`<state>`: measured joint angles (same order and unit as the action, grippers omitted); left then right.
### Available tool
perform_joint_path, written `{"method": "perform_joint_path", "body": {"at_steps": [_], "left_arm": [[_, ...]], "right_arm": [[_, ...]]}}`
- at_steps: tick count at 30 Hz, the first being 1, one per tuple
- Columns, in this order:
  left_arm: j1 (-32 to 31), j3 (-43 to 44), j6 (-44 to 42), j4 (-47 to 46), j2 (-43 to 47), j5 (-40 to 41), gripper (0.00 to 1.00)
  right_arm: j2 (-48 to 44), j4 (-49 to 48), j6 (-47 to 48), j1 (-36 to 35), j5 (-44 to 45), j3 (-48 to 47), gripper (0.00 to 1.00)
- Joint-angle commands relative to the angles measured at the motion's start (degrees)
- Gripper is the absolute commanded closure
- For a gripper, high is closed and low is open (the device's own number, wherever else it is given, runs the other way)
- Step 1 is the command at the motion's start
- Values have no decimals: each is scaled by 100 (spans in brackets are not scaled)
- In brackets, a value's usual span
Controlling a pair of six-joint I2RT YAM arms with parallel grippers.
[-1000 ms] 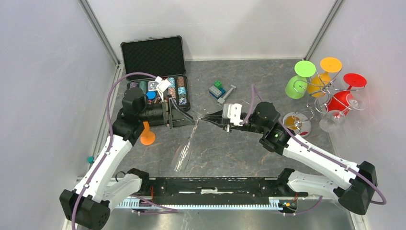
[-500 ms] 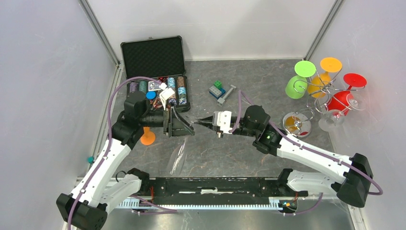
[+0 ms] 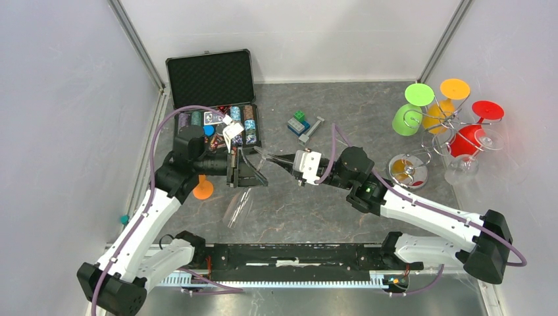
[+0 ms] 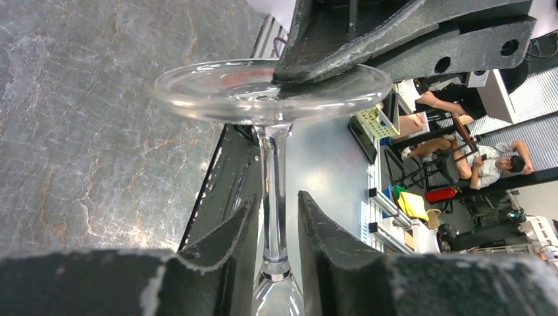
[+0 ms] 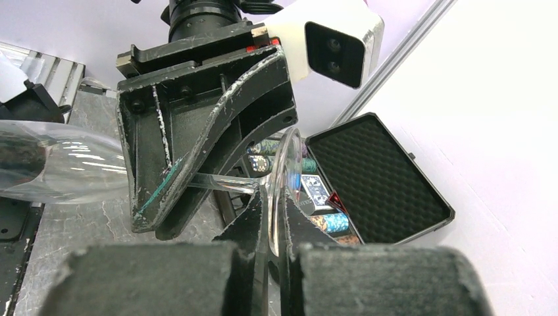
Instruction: Take the wine glass off the wine glass rack
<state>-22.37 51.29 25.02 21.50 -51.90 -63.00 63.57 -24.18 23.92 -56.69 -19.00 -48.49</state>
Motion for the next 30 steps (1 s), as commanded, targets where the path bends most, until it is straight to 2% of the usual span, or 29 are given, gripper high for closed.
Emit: {"method": "perform_joint_path", "body": {"at_steps": [1, 2, 5, 14, 17, 21, 23, 24, 25, 26, 27, 28, 30], "left_arm": [[-48, 285, -214, 100, -98, 48, 63], [-48, 301, -224, 121, -107, 87, 59], [-43, 353, -315, 217, -136, 194, 54], [-45, 470, -463, 390, -168, 332, 55], [-44, 470, -467, 381, -198, 323, 65], [-48, 444, -402, 270, -202, 319, 97], [-47, 444, -378, 252, -190, 400, 98], [-43, 435, -346, 212, -173, 490, 98], [-45, 426, -298, 166, -145, 577, 98], [-48, 430, -257, 124, -127, 728, 98], [-41, 439, -198, 86, -114, 910, 98], [-38, 454, -130, 38, -119, 1078, 98], [32, 550, 47, -18, -140, 1780, 98]], "right_arm": [[20, -260, 186, -25, -53, -28, 100], [32, -218, 205, -27, -51, -44, 100], [34, -98, 286, -38, -63, -73, 100], [6, 238, 477, -28, -167, -81, 100], [28, 214, 434, -28, -254, -82, 100], [98, 99, 299, -29, -258, -90, 100], [135, 10, 142, -36, -113, -85, 99], [143, -23, 67, -36, -10, -82, 91], [133, -75, 16, -31, 113, -57, 73], [102, -147, -51, -35, 275, -20, 49], [51, -289, -158, -37, 570, 69, 36], [17, -354, -283, -36, 959, 117, 30], [45, -188, -628, -35, 2019, -23, 25]]}}
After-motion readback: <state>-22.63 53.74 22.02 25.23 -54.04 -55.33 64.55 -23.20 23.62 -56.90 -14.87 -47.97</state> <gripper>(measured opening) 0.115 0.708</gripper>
